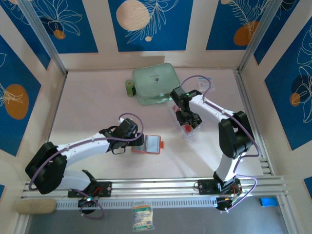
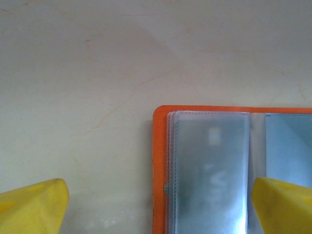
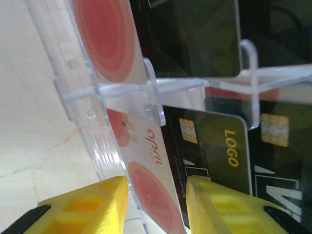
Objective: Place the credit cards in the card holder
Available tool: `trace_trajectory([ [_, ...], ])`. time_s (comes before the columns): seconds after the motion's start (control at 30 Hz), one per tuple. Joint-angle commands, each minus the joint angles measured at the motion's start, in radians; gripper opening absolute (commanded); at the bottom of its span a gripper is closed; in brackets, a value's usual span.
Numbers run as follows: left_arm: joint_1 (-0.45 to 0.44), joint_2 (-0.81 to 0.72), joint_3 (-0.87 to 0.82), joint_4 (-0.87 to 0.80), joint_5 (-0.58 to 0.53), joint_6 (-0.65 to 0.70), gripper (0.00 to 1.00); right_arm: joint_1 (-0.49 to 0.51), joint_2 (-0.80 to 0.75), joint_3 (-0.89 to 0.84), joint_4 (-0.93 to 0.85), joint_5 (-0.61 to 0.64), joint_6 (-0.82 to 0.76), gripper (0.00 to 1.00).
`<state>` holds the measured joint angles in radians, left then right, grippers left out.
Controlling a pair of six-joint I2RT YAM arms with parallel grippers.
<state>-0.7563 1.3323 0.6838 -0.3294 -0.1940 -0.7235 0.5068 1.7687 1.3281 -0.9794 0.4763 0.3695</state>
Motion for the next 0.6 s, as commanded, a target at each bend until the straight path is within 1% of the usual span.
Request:
trace_trajectory([
  [0.0, 0.011, -0.016, 0.013, -0.009, 0.016, 0.008, 0.96, 0.010, 0.004, -0.030, -0.012, 0.008, -0.005, 0.37],
  [0.03, 0.009, -0.018, 0.015, -0.016, 0.016, 0.006, 0.96, 0.012, 0.002, -0.036, -0.009, 0.002, -0.004, 0.36],
  [0.27, 0.010, -0.034, 0.013, -0.039, 0.010, -0.010, 0.96, 0.026, -0.017, -0.038, 0.001, -0.031, -0.003, 0.25],
  [0.57, 0.009, -0.011, 0.029, -0.044, 0.025, 0.000, 0.96, 0.022, -0.035, -0.023, 0.002, -0.054, -0.007, 0.24],
])
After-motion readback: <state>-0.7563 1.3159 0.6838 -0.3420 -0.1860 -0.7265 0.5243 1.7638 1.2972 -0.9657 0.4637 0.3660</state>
